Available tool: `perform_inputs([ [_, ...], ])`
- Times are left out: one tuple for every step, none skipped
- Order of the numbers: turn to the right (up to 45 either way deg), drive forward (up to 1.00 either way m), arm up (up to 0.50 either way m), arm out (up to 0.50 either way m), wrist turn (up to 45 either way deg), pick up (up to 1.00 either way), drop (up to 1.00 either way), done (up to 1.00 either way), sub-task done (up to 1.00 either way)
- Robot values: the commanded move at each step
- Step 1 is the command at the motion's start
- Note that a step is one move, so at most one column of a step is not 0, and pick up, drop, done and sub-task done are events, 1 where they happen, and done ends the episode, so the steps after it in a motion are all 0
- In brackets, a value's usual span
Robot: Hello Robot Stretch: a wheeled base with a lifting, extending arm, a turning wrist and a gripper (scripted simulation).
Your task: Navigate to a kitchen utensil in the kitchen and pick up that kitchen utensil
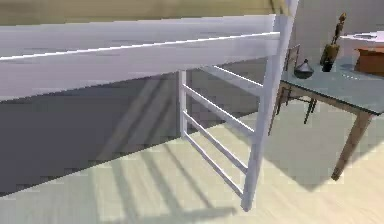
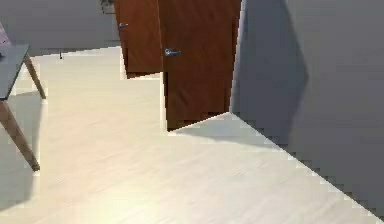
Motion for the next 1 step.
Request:
perform_inputs([
  [45.0, 0.0, 0.0, 0.0, 0.0, 0.0, 0.0, 0.0, 0.0],
])
